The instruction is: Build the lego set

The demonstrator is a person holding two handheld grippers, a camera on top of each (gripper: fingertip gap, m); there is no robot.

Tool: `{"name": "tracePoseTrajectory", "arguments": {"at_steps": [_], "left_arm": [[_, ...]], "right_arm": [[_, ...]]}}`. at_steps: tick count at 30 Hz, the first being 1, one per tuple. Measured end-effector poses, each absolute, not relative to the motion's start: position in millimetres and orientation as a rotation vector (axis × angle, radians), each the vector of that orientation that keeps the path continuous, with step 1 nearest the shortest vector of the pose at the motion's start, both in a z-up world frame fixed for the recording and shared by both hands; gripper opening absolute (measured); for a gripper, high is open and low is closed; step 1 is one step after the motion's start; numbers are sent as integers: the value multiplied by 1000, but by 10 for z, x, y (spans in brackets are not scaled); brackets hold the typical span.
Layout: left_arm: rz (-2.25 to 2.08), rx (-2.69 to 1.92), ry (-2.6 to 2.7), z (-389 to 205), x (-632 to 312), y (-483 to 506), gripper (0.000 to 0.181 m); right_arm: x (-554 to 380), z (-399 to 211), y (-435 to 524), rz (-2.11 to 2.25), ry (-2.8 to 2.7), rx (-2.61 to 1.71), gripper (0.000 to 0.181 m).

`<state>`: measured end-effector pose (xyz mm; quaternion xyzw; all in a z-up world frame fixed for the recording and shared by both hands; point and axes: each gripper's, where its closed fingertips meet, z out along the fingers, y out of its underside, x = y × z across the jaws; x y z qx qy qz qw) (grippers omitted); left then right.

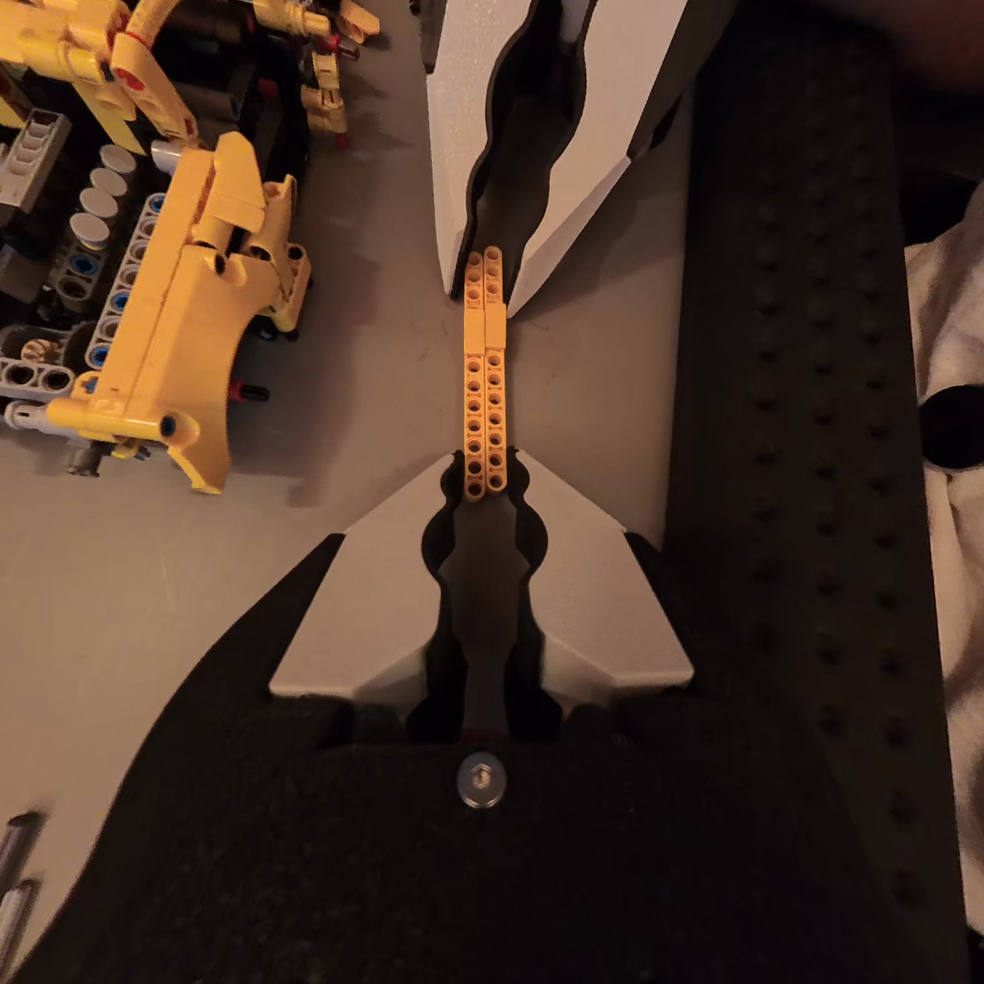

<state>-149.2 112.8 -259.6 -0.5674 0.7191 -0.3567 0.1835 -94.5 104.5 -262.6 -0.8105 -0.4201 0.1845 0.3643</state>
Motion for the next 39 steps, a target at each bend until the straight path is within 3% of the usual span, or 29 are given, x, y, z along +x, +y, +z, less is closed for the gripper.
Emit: {"name": "tracePoseTrajectory", "arguments": {"at_steps": [5,13,19,39], "left_arm": [[-1181,-1588,1907,-2416,-1474,1129,31],[-1212,-1544,1095,-1496,-1426,2225,31],[-1041,-1689,897,-1690,-1710,2800,31],[-1163,-1836,945,-1998,-1620,2775,31]], "right_arm": [[-874,-2445,1078,476,-970,-2051,35],[-41,-1670,1629,376,-105,-1847,33],[570,-1673,1574,284,98,-1809,33],[576,-1860,1744,280,83,-1845,27]]}}
